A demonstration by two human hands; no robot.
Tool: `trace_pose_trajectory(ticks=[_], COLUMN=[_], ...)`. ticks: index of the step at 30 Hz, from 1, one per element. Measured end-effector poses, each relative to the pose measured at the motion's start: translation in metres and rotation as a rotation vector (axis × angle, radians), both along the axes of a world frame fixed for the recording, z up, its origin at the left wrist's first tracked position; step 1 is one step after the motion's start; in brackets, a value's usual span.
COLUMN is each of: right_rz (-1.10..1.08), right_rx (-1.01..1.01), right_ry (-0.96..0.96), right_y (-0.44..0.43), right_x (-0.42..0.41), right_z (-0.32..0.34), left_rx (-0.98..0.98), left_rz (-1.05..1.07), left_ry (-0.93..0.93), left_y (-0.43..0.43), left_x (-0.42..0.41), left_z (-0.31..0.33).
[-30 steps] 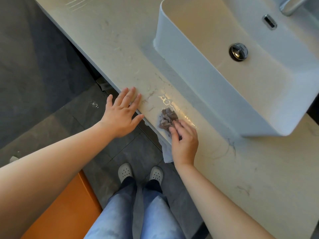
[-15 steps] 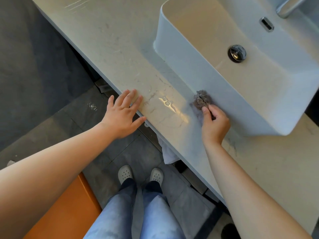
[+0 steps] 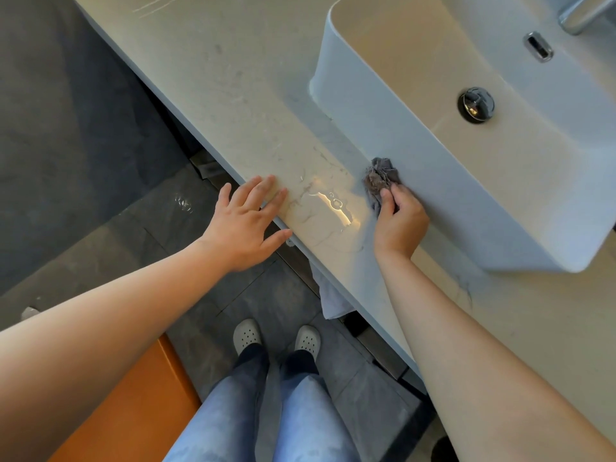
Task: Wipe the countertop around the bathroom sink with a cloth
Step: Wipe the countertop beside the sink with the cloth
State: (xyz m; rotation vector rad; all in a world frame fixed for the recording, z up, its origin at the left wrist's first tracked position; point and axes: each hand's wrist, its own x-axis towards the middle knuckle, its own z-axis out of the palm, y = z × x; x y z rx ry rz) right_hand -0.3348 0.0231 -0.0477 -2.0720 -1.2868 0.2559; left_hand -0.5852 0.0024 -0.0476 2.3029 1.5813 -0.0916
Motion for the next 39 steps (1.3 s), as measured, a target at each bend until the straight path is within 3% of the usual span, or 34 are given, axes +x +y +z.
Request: trace_pose_trajectory(ticks=[10, 19, 25, 31, 39], right_rz=[0.223, 0.494, 0.252, 0.111, 0.123], right_rx=[-0.052, -0.108, 0.036, 0.005, 0.035], right_ry=[-0.025, 0.071, 0.193, 0.110, -0.008], right_y=[-0.059, -0.112, -0.082, -0.004, 0.012], right_x=[-0.041, -0.069, -0.047, -0.001, -0.003], right_z=[-0.002, 0.012, 0.045, 0.019, -0.005], left_rx=[-0.003, -0.008, -0.040, -0.047, -0.053], left_rz=[0.048, 0.174, 0.141, 0.133, 0.176], left_ry=[-0.121, -0.195, -0.117, -0.057, -0.074], left_y=[0.004, 0.014, 0.017, 0.019, 0.015], left_x=[-0.013, -0.026, -0.026, -0.027, -0.022], left_z=[0.007, 0.012, 0.009, 0.008, 0.009])
